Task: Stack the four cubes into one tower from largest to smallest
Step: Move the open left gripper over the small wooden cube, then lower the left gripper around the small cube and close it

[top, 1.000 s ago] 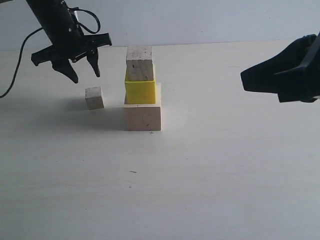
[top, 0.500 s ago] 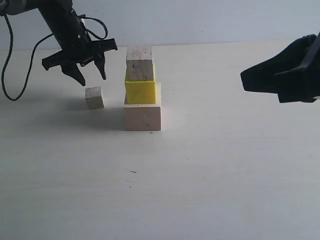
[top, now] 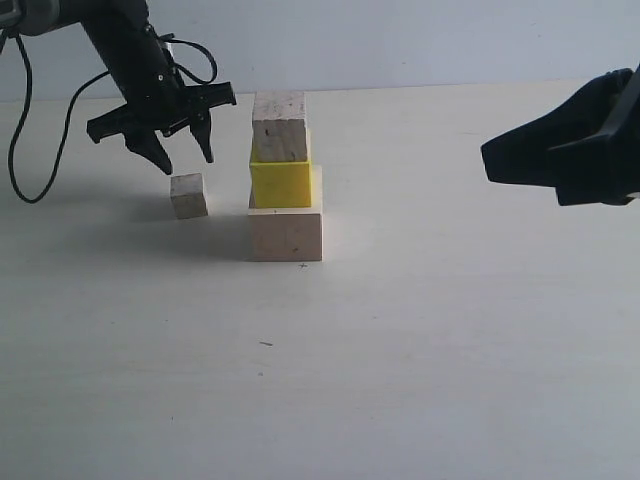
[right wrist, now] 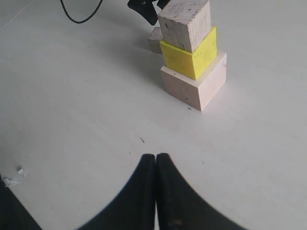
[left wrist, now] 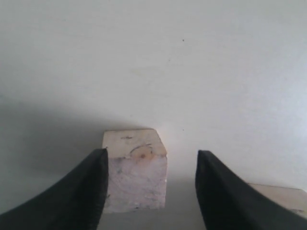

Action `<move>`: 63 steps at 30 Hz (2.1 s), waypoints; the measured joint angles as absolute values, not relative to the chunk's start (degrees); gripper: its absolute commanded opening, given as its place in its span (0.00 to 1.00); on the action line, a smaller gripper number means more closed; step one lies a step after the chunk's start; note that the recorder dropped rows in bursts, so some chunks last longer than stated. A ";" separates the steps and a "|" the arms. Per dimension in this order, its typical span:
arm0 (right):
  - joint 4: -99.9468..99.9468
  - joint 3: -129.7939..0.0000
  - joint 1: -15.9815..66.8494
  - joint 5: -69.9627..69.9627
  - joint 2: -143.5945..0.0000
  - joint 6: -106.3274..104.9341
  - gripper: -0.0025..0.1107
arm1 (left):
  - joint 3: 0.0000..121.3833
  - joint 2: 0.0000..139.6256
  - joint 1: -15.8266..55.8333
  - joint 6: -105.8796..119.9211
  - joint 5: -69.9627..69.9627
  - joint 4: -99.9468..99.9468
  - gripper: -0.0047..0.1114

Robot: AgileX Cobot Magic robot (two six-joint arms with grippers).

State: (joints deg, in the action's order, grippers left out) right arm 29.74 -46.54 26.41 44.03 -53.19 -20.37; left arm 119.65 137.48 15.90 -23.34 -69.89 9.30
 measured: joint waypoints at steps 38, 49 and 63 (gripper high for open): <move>29.74 -46.54 26.41 43.69 -53.19 -21.21 0.02 | 115.51 136.30 15.90 -19.81 -69.99 9.28 0.63; 29.63 -46.54 26.41 43.69 -53.19 -21.21 0.02 | 115.28 136.21 15.90 -19.94 -69.99 9.28 0.63; 29.63 -46.54 26.41 43.69 -53.19 -21.21 0.02 | 115.28 138.30 15.90 -19.94 -69.99 9.40 0.63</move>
